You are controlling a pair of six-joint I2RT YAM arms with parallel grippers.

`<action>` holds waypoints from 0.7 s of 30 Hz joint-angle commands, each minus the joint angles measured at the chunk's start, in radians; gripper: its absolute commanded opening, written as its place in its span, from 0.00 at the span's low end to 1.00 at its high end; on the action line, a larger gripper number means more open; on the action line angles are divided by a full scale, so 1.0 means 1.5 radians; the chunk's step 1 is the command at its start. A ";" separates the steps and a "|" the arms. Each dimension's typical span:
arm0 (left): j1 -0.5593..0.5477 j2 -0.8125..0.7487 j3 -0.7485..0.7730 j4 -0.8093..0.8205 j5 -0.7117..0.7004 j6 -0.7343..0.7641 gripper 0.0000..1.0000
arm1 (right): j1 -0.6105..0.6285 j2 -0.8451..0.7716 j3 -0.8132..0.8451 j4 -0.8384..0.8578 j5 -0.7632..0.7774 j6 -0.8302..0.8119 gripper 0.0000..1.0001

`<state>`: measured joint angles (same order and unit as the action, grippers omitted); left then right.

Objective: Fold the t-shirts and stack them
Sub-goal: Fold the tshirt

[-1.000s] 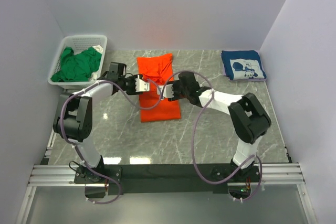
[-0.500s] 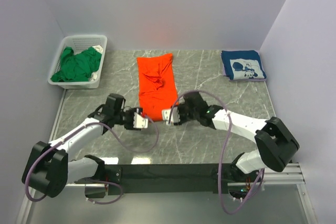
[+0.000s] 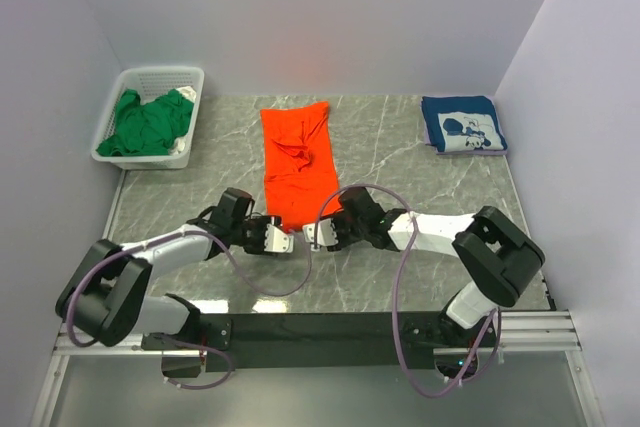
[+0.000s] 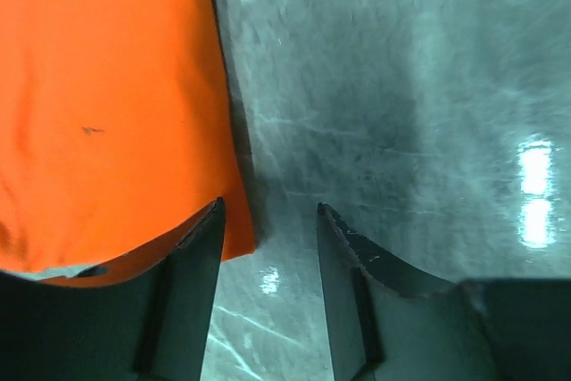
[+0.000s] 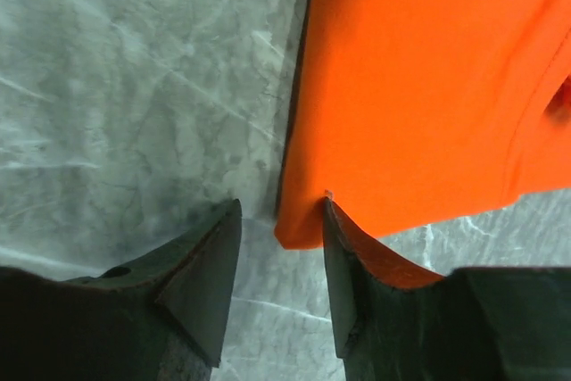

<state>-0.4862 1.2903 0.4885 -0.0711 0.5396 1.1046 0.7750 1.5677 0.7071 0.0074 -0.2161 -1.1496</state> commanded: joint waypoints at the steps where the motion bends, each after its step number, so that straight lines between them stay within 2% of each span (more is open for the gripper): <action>1: -0.004 0.038 0.019 0.043 -0.033 -0.002 0.50 | 0.005 0.027 0.010 0.033 0.017 -0.016 0.48; 2: -0.006 0.051 0.021 0.042 -0.045 -0.004 0.48 | 0.005 0.034 0.020 0.031 0.024 -0.022 0.46; 4: -0.006 0.063 0.027 0.042 -0.053 0.000 0.43 | 0.005 0.055 0.037 0.014 0.029 -0.021 0.32; 5: -0.005 0.067 0.028 0.042 -0.056 0.007 0.36 | 0.005 0.057 0.046 0.009 0.030 -0.022 0.21; 7: -0.005 0.072 0.033 0.040 -0.059 0.009 0.28 | 0.005 0.057 0.041 0.011 0.031 -0.025 0.08; 8: -0.006 0.070 0.034 0.039 -0.059 0.006 0.19 | 0.006 0.054 0.040 0.008 0.030 -0.024 0.00; 11: -0.006 0.054 0.037 0.017 -0.045 0.001 0.01 | 0.005 0.035 0.040 -0.014 0.024 -0.010 0.00; 21: -0.018 -0.077 0.007 -0.047 -0.006 -0.034 0.01 | 0.018 -0.067 0.028 -0.090 0.009 0.029 0.00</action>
<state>-0.5034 1.2320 0.5144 -0.0914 0.4839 1.0782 0.7845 1.5261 0.7513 -0.0769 -0.1848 -1.1378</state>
